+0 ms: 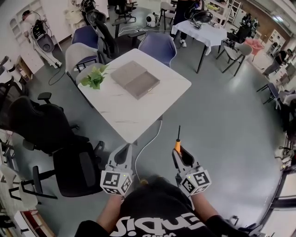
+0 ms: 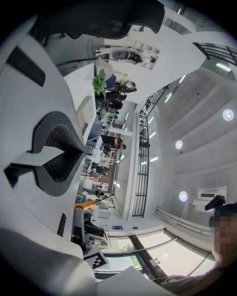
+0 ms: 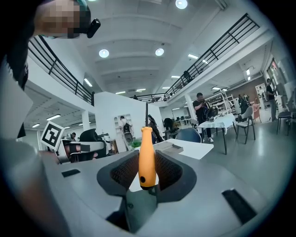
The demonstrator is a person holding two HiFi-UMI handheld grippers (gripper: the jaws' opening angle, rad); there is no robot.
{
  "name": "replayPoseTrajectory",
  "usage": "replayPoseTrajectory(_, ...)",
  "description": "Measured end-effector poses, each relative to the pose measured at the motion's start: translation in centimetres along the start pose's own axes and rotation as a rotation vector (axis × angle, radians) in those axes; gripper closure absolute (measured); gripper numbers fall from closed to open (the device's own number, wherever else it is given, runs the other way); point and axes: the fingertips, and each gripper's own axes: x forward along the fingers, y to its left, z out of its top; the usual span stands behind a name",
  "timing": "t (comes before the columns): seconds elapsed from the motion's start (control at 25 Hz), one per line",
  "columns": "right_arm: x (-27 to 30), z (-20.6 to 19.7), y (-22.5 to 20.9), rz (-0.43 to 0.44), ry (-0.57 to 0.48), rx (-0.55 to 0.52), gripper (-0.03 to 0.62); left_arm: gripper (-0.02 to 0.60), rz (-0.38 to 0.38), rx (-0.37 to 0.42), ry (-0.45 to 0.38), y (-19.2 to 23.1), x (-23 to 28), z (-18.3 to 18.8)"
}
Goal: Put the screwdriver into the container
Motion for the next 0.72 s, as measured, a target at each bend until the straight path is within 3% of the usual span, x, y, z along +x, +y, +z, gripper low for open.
replayPoseTrajectory(0.32, 2.2, 1.1, -1.1, -0.022, -0.009, 0.019, 0.490, 0.569, -0.014, -0.005, 0.007, 1.1, 2.1, 0.7)
replayPoseTrajectory(0.72, 10.2, 2.3, -5.9, 0.033, -0.012, 0.038, 0.490, 0.568, 0.034, -0.012, 0.019, 4.6, 9.1, 1.2)
